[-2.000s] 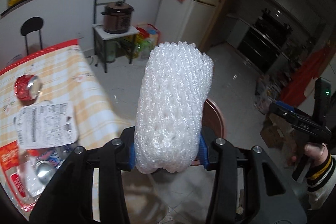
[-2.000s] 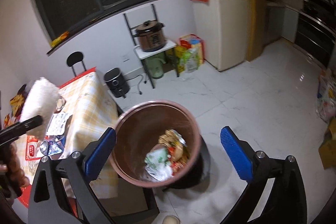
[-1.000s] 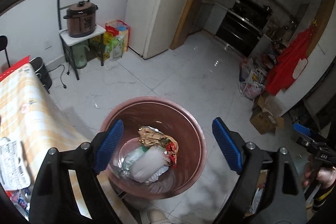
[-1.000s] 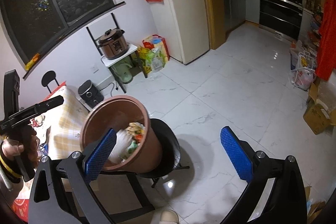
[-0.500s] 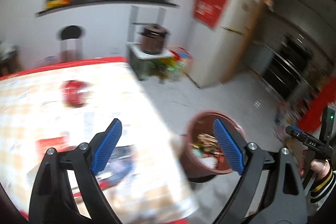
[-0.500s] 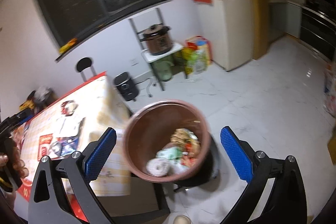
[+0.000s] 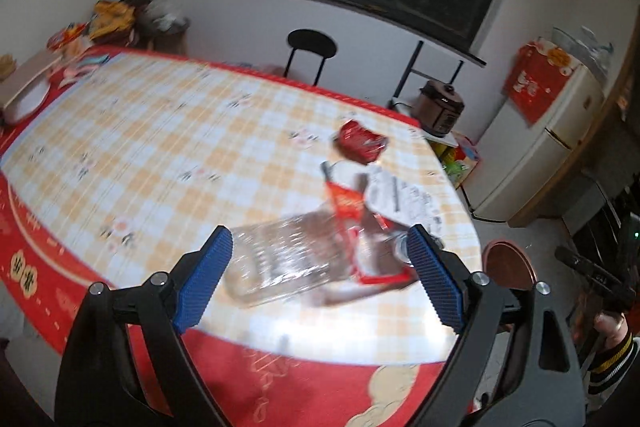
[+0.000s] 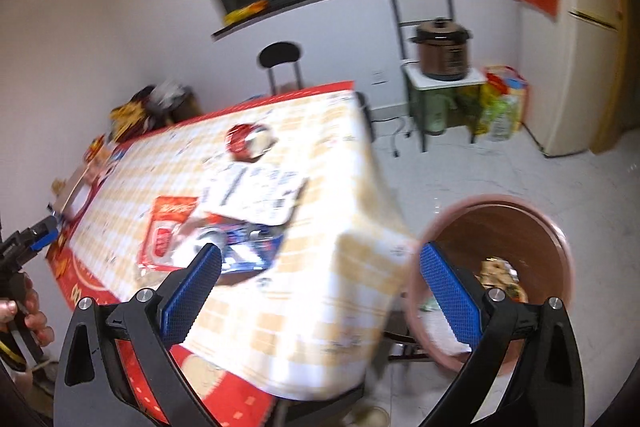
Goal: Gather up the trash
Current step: 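Move both open tools back over the table toward the remaining trash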
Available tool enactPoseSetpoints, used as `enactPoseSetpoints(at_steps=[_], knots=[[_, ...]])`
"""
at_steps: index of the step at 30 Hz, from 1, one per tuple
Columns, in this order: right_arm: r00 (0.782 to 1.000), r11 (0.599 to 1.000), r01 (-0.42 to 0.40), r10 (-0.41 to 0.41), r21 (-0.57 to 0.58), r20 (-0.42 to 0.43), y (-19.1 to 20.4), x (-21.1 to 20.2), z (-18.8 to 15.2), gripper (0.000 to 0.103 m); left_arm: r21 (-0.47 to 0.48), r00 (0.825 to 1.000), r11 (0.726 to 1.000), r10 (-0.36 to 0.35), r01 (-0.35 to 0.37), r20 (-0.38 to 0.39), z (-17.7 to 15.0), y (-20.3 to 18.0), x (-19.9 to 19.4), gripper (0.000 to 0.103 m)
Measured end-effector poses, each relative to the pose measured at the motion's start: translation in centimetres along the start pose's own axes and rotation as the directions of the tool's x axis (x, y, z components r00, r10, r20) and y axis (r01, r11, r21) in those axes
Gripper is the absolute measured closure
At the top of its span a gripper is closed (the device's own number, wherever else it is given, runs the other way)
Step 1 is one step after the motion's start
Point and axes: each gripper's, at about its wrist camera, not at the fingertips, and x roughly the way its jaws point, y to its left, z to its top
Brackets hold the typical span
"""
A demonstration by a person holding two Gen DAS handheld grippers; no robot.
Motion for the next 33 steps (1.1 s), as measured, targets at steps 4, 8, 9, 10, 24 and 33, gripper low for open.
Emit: enactPoseSetpoints(at_steps=[4,8,9,10,24,33], knots=[[1.000,0.999,-0.005,0.004,-0.038,-0.023,3.4,1.3,0.4,0.005,-0.020,0.999,0.999,-0.030,0.029,-0.022,-0.3,2.7,0.5,0.016],[0.999,0.999,0.007,-0.009,-0.054,-0.037,6.4,2.2,0.8,0.005,-0.016,0.997,0.998,-0.069,0.068,-0.041,0.2,4.4,1.7,0.016],[0.999,0.998,0.013,-0.015,-0.056,-0.040,7.2,2.4,0.8,0.005,-0.018,0.996,0.997,-0.082,0.081,-0.047,0.4,4.9,2.2,0.016],[0.999,0.998,0.018,-0.020,-0.057,-0.042,7.6,2.5,0.7,0.005,-0.021,0.994,0.995,-0.096,0.095,-0.051,0.7,5.4,2.5,0.016],[0.986,0.989,0.138,-0.142,-0.044,-0.084,13.6,4.5,-0.2,0.005,0.029,0.920,0.941,-0.323,0.337,-0.221,1.7,5.4,9.9,0.027],[0.970,0.972,0.236,-0.233,0.024,-0.073,14.7,4.3,-2.3,0.005,0.086,0.832,0.876,-0.414,0.474,-0.370,1.1,1.3,16.2,0.027]])
